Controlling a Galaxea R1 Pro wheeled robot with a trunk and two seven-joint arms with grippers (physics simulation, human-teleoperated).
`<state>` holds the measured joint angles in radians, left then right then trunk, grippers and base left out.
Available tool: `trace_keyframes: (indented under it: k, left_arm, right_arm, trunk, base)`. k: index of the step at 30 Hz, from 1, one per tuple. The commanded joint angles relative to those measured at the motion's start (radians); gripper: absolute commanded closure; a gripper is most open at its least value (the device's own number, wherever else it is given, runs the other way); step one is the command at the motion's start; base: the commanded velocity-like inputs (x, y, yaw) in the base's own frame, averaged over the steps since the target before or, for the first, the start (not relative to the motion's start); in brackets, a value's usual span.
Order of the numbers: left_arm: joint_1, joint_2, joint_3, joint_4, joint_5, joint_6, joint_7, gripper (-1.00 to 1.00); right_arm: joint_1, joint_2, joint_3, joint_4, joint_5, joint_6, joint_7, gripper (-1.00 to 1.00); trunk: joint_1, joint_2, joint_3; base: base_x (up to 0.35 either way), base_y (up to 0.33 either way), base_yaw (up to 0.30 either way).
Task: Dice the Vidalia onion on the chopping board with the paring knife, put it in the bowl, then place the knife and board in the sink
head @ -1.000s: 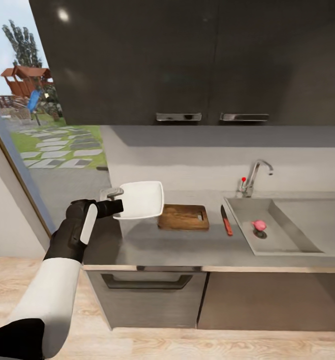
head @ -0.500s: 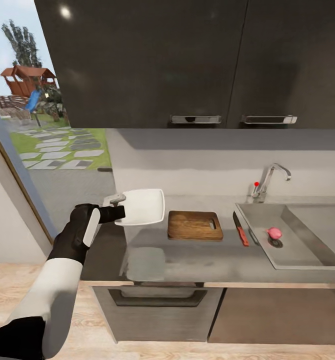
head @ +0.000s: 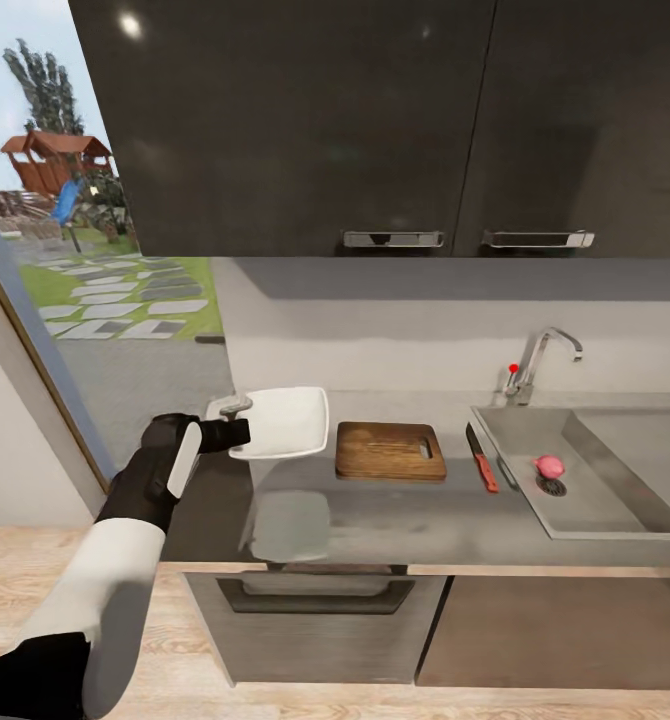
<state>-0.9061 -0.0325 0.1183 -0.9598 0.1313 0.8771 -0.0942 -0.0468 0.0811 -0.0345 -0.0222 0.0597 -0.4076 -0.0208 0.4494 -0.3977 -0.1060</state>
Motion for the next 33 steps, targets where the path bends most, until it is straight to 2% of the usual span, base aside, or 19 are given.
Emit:
trace_keyframes:
  k: [1,20,25,33]
  left_arm:
    - [-0.001,-0.001,0.004,0.005,0.006,0.005,-0.001,1.0]
    - [0.003,0.001,0.004,0.034,0.004,0.005,-0.002,1.0]
    - [0.003,0.019,0.003,0.031,0.004,0.005,-0.002,1.0]
    - [0.003,0.023,0.002,0.031,0.004,0.005,-0.002,1.0]
  right_arm:
    - [-0.001,0.0,-0.004,0.001,0.006,-0.003,-0.002,-1.0]
    - [-0.001,0.0,-0.004,0.001,0.006,-0.003,-0.002,-1.0]
    - [-0.001,0.0,-0.004,0.001,0.006,-0.003,-0.002,-1.0]
    - [-0.001,0.0,-0.004,0.001,0.006,-0.004,-0.002,-1.0]
  trunk:
    - [0.001,-0.002,-0.002]
    - [0.001,-0.002,-0.002]
    - [0.001,-0.002,-0.002]
    - [0.001,-0.002,-0.002]
  base:
    - [0.0,0.0,0.0]
    - [0.0,0.0,0.0]
    - [0.0,0.004,0.0]
    - [0.069,0.203,0.0]
